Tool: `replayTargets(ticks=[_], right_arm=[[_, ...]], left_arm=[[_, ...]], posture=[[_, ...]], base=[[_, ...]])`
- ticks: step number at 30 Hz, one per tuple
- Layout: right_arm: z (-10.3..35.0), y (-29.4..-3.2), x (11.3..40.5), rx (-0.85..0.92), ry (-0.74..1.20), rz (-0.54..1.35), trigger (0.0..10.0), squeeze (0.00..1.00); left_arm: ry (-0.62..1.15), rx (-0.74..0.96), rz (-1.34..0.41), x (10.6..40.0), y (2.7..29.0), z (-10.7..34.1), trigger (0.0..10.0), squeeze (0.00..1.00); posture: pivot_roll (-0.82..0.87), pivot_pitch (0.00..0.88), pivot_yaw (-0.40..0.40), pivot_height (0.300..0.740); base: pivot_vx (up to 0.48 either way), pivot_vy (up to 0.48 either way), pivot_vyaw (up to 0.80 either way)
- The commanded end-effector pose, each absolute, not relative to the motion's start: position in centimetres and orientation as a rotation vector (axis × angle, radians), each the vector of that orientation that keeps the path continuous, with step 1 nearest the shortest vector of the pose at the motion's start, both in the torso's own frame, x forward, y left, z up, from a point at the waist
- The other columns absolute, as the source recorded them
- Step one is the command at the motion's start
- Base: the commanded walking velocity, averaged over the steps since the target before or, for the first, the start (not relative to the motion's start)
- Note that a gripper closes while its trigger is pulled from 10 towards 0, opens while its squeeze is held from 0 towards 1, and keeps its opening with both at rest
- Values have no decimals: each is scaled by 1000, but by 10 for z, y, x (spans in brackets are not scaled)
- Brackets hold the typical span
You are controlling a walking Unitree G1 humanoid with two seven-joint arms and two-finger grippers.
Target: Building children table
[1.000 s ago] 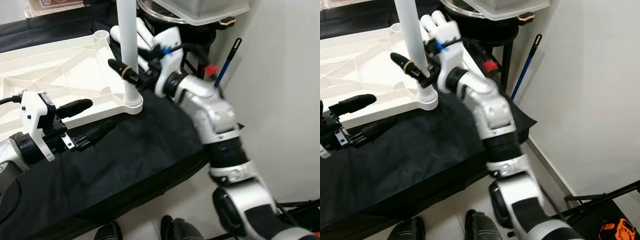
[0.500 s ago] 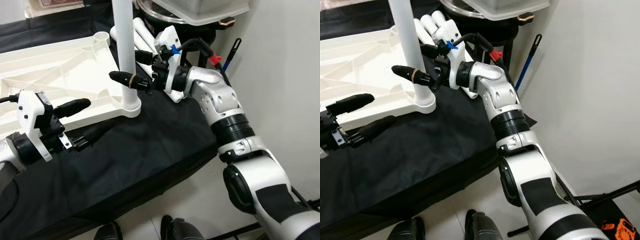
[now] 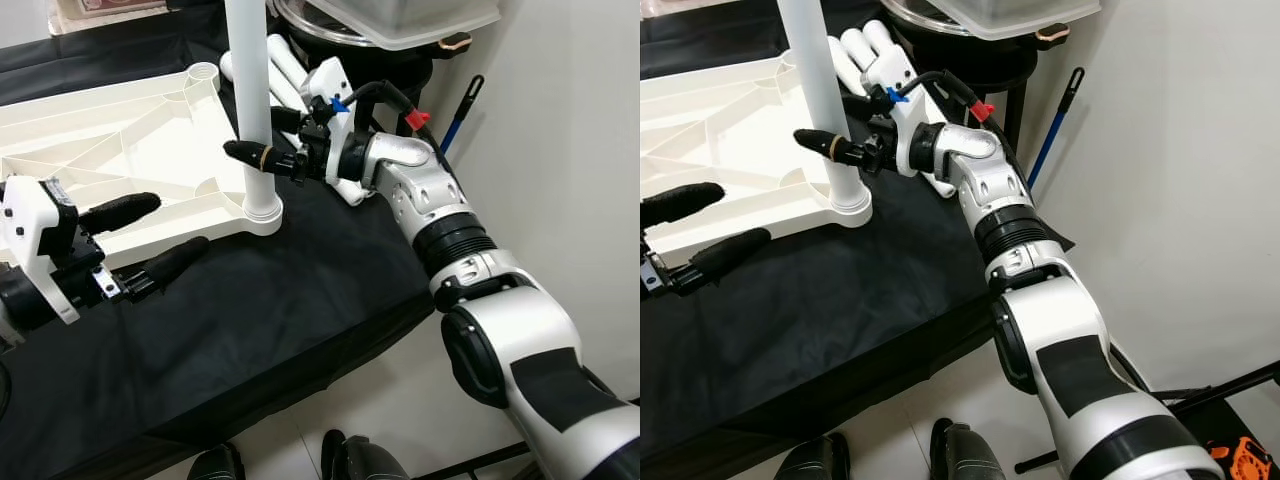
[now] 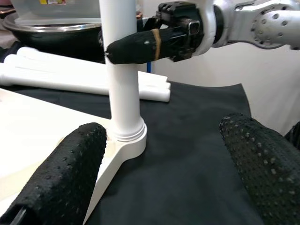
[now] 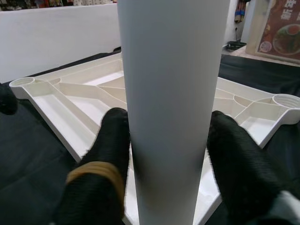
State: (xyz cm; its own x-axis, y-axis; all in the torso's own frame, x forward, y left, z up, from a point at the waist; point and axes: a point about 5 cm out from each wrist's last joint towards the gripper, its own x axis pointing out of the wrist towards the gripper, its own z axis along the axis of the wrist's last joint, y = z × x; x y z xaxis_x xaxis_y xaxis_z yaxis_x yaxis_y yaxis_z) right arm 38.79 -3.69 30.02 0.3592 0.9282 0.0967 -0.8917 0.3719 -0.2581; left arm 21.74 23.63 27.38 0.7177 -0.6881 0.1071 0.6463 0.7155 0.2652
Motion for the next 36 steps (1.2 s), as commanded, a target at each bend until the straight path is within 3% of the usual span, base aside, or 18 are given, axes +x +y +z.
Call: replayTargets(ticks=[1, 10, 16, 17, 18, 20, 22, 24, 33, 34, 36], right_arm=[[303, -36, 388, -189, -254, 1188, 0, 0], [298, -41, 393, -230, -245, 1095, 0, 0], [293, -37, 399, -301, -265, 870, 0, 0], [291, -35, 401, -261, -258, 718, 0, 0], [291, -35, 401, -261, -258, 718, 0, 0], [276, -17, 391, -162, -257, 544, 0, 0], [253, 17, 364, -98, -227, 555, 0, 0], [249, 30, 351, -93, -237, 575, 0, 0], [248, 30, 348, -122, -263, 587, 0, 0], [251, 28, 348, -110, -264, 593, 1647, 0], [253, 27, 349, -101, -265, 597, 1647, 0]], left_arm=[[-207, 219, -755, 213, 237, 276, 10000, 0], [-238, 192, -774, 207, 238, 280, 10000, 0], [-261, 159, -771, 205, 238, 278, 10000, 0], [-263, 156, -770, 204, 238, 278, 10000, 0], [-263, 156, -770, 204, 238, 278, 10000, 0], [-271, 144, -767, 204, 238, 277, 10000, 0], [-272, 132, -769, 205, 236, 275, 10000, 0], [-273, 129, -776, 206, 234, 274, 10000, 0], [-278, 122, -783, 207, 233, 273, 10000, 0], [-280, 118, -785, 208, 232, 272, 10000, 0], [-282, 115, -787, 209, 231, 271, 10000, 0]], posture=[[114, 235, -104, 740], [106, 231, -112, 740], [94, 227, -129, 740], [86, 223, -141, 740], [86, 223, -141, 740], [78, 220, -141, 740], [75, 225, -137, 740], [73, 226, -136, 740], [52, 217, -139, 740], [49, 216, -137, 740], [49, 216, -137, 740]], base=[[0, 0, 0], [0, 0, 0], [0, 0, 0], [0, 0, 0], [0, 0, 0], [0, 0, 0], [0, 0, 0], [0, 0, 0], [0, 0, 0], [0, 0, 0], [0, 0, 0]])
